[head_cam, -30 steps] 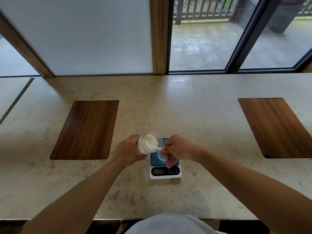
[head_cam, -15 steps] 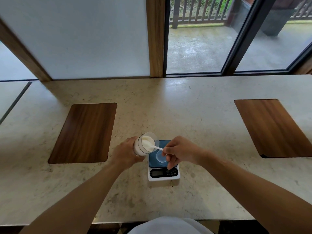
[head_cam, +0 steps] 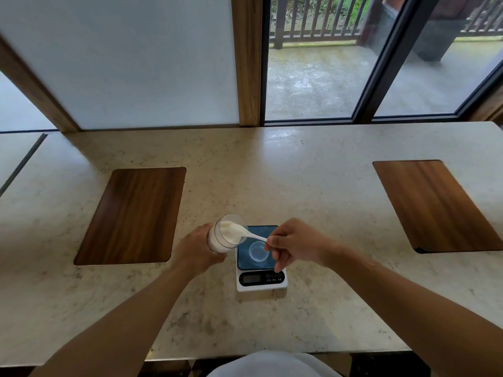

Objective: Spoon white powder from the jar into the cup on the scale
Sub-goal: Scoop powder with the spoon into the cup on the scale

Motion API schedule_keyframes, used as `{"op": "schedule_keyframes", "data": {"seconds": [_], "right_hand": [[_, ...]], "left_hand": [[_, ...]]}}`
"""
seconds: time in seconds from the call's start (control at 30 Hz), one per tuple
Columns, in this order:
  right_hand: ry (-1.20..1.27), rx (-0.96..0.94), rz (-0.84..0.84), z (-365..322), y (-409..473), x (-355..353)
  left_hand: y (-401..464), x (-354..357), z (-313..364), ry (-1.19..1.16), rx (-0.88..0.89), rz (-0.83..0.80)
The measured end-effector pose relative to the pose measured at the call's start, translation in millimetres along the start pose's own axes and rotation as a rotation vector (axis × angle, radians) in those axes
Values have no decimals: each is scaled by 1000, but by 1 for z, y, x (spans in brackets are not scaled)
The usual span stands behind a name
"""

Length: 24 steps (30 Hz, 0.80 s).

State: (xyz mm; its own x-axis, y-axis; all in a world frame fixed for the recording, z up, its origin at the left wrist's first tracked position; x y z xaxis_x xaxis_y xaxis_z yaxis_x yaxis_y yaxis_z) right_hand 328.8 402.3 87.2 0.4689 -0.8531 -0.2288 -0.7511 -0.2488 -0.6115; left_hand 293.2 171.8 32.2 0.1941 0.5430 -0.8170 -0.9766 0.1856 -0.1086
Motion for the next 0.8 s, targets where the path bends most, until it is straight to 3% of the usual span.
{"op": "schedule_keyframes", "data": {"seconds": [0.4,0.8], "right_hand": [[56,-18,20,26,-1,-17],[96,137,51,87,17,-13]], "left_hand": [[-7,2,-15,3,-34,16],[-15,-1,-21,-16,-50,20]]}}
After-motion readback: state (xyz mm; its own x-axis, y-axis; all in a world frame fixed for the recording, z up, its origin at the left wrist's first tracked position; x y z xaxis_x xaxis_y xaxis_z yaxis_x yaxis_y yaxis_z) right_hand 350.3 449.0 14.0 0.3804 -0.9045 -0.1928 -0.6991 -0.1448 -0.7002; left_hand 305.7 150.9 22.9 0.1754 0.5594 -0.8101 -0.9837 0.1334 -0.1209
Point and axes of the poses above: each hand's wrist, its own y-axis towards the middle knuckle, its own x-axis out of the palm, z = x × y, the point moved 8 cm from there along y, towards the middle knuckle, and after that the axes turned 3 degrees about x, right-handed, at the moved point
